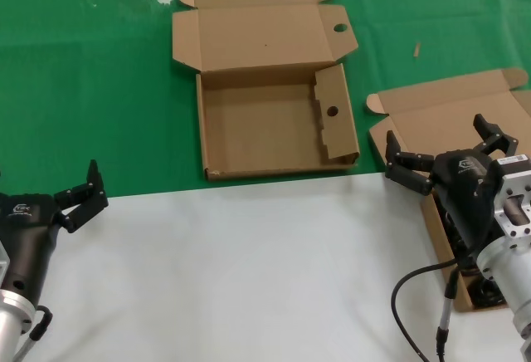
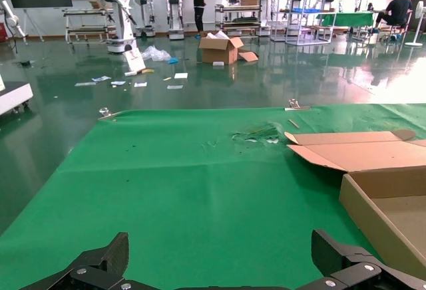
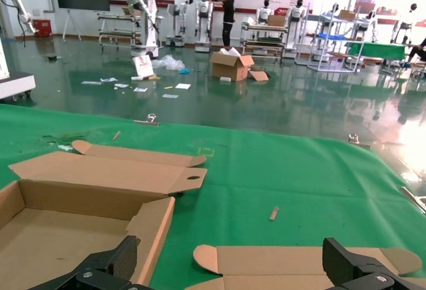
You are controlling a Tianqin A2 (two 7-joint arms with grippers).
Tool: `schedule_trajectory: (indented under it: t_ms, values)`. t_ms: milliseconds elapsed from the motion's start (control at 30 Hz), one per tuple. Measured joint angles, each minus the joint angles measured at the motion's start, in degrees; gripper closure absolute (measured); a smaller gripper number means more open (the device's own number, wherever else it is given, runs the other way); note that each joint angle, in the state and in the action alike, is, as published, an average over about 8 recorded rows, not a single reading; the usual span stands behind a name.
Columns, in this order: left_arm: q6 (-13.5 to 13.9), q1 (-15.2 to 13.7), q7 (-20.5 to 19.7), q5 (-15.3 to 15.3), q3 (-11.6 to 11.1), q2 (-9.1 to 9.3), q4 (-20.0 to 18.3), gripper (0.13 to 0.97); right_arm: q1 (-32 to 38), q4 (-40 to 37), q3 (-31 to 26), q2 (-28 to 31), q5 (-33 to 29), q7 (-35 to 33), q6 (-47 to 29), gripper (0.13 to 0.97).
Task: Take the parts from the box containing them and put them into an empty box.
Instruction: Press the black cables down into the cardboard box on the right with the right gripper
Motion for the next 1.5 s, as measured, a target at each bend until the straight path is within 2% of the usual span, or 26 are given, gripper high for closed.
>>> schedule_trajectory:
  t_ms: [933,1300,1500]
  values:
    - [0.00,0.00,0.00,0.00,0.00,0.00,0.00,0.143,0.00,0.00,0.00,0.00,0.00,0.00,0.00,0.129]
    - [0.00,0.00,0.00,0.00,0.00,0.00,0.00,0.252,-0.78,-0.26,4.15,-2.31,-0.56,-3.94,-2.58,0.129]
    - [0.00,0.00,0.00,0.00,0.00,0.00,0.00,0.357,-1.82,0.78,3.96,1.48,-2.11,-4.94,-5.14,0.129]
